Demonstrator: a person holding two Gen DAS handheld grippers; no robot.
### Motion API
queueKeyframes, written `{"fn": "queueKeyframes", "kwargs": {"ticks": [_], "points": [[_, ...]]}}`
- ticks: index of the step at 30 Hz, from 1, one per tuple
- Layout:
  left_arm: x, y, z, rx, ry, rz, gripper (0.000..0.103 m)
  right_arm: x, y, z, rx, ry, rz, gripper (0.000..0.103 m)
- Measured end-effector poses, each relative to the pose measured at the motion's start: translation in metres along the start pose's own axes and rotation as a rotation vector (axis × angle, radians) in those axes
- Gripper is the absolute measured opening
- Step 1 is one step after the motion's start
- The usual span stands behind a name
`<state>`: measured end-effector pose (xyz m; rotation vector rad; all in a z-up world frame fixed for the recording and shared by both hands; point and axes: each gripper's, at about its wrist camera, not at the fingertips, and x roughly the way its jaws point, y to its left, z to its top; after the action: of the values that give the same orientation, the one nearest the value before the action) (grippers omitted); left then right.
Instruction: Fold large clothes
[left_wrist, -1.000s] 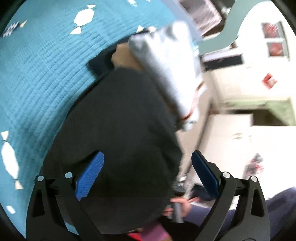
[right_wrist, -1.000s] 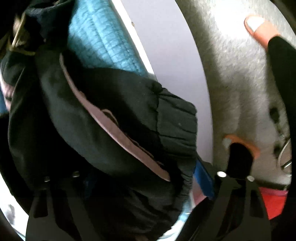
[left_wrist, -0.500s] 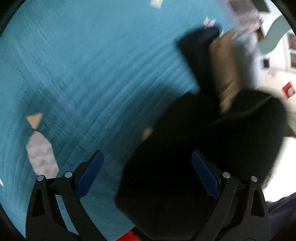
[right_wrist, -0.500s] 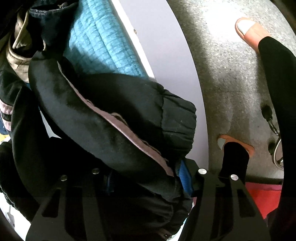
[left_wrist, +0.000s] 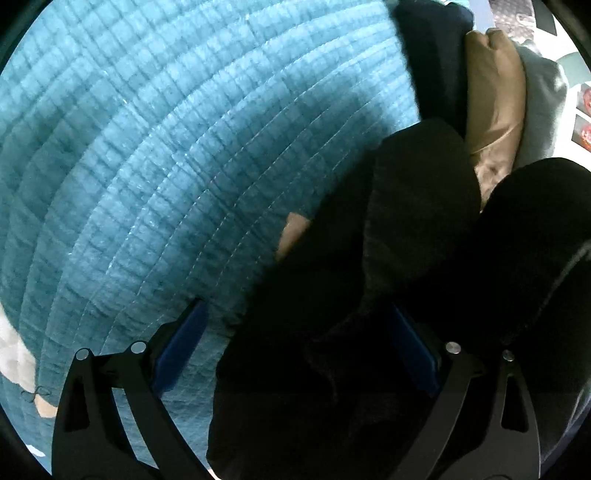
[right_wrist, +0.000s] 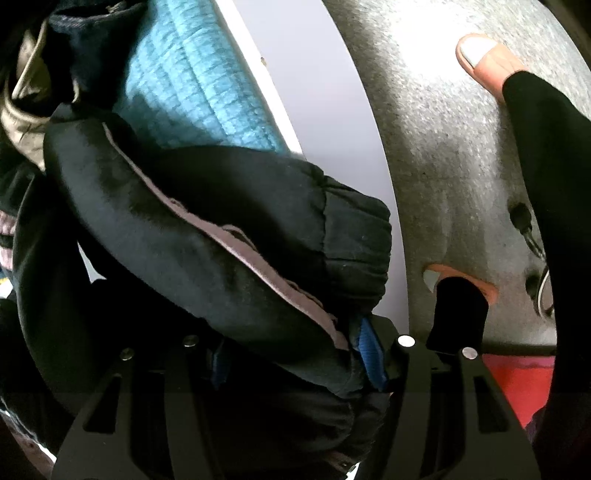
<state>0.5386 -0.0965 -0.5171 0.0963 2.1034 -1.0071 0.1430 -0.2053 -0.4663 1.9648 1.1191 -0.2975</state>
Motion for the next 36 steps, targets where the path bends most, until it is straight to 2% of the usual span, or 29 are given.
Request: {"fn": "queueKeyframes", "kwargs": {"ticks": [1,3,9,15,17,21,25,32,36], "points": [[0.004,0.000,0.002,-0.006,0.004,-0.001,0.091,0.001,0.001,0.000,0.009,0.002,-0.006,0.056],[0.006,-0.007,0.005,0.008,-0.007,-0.068,0.064,0.001,0.001,-0.001,0.032,0.003,-0.014,0.055],[0.006,-0.031,-0.006,0.051,-0.050,-0.039,0.053,0.000,-0.001,-0.006,0.144,0.027,0.004,0.049],[0.002,-0.055,-0.029,0.057,-0.087,-0.018,0.052,-0.007,0.003,-0.014,0.188,0.076,0.014,0.044],[0.003,-0.064,-0.028,0.045,-0.095,-0.022,0.052,-0.009,0.006,-0.017,0.201,0.089,0.022,0.043],[-0.007,-0.065,-0.039,0.019,-0.111,-0.035,0.052,-0.015,0.015,-0.024,0.213,0.121,0.043,0.043],[-0.014,-0.067,-0.037,-0.003,-0.107,-0.009,0.052,-0.023,0.030,-0.036,0.196,0.149,0.041,0.042],[-0.049,-0.088,-0.080,-0.086,-0.106,0.017,0.052,-0.046,0.073,-0.070,0.142,0.257,0.033,0.041],[-0.088,-0.111,-0.113,-0.113,-0.156,0.017,0.052,-0.064,0.106,-0.088,0.068,0.313,0.028,0.041]]}}
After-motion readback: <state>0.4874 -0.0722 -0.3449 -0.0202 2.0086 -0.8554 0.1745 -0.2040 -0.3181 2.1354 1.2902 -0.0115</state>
